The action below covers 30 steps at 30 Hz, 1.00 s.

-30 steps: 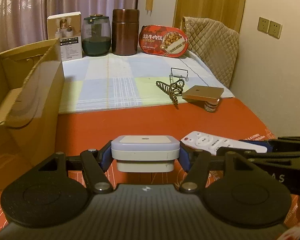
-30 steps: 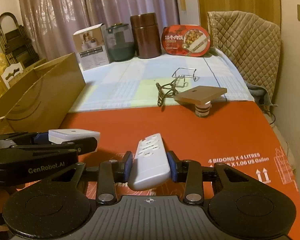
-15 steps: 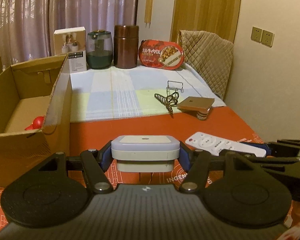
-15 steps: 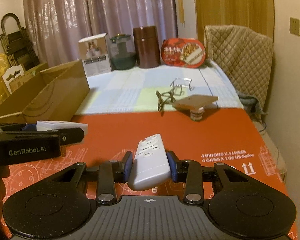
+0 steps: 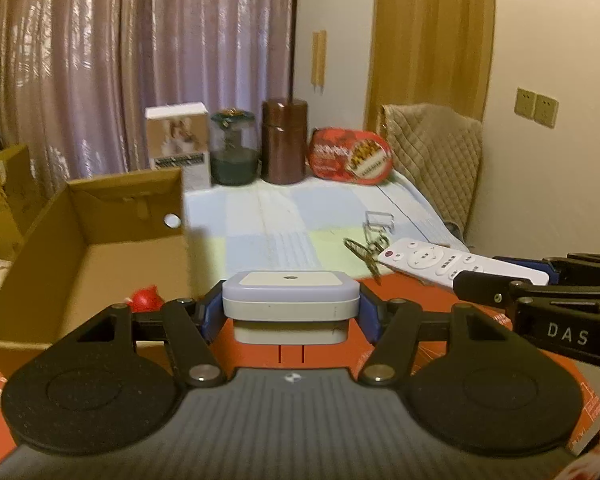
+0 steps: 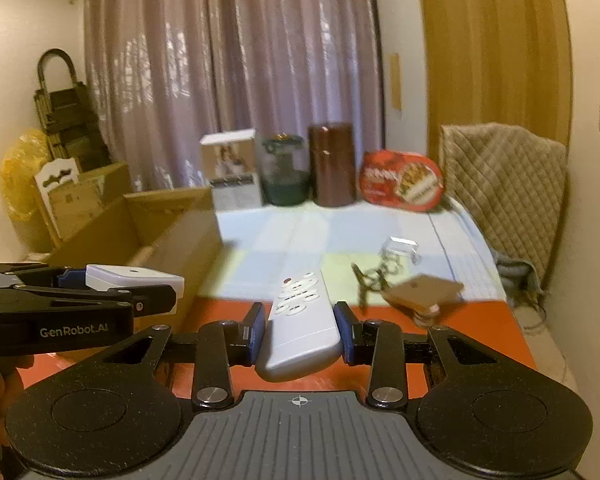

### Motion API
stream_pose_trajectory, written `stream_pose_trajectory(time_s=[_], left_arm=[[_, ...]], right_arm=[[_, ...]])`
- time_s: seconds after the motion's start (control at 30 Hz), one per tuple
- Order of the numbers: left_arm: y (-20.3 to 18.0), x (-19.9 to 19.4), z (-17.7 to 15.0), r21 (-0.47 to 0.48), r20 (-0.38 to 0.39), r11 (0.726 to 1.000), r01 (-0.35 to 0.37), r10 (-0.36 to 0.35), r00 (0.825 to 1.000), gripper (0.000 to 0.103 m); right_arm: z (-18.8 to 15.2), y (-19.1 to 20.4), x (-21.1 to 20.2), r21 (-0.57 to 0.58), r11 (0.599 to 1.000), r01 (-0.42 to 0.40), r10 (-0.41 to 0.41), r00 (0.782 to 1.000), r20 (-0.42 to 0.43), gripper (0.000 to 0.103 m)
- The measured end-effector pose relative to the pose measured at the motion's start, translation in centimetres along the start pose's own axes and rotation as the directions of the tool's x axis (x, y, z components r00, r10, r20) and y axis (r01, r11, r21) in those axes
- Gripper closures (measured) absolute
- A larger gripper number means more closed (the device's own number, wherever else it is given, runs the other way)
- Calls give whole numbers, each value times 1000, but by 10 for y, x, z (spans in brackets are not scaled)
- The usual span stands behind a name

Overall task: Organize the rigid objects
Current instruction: 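Carry the night-light in the left gripper and remote in the right over the cardboard box, then lower into the box and open the left gripper while the right gripper releases the remote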

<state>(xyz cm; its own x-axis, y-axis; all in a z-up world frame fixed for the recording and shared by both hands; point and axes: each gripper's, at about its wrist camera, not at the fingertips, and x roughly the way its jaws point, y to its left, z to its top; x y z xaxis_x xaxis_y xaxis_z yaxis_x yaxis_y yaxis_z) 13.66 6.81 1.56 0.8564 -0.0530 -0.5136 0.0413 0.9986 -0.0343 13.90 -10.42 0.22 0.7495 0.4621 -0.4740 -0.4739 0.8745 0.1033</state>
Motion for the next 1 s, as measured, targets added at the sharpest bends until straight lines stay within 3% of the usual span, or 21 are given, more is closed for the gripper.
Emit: stream_pose_trajectory(time_s=[0.43,0.8,1.0], left_arm=[[78,-23,29,-24,26,993,-119,120,992,43],[138,-20,23,-8,-30,979,-204,204,978,43],[158,-18,19,-21,-46,977,-214,213,976,43]], right_arm=[[51,63,26,-20,989,-150,150,988,30,69],[67,115,79,10,968,-251,252,967,-36,69],[65,130,95,15,963,-268,268,961,-69,69]])
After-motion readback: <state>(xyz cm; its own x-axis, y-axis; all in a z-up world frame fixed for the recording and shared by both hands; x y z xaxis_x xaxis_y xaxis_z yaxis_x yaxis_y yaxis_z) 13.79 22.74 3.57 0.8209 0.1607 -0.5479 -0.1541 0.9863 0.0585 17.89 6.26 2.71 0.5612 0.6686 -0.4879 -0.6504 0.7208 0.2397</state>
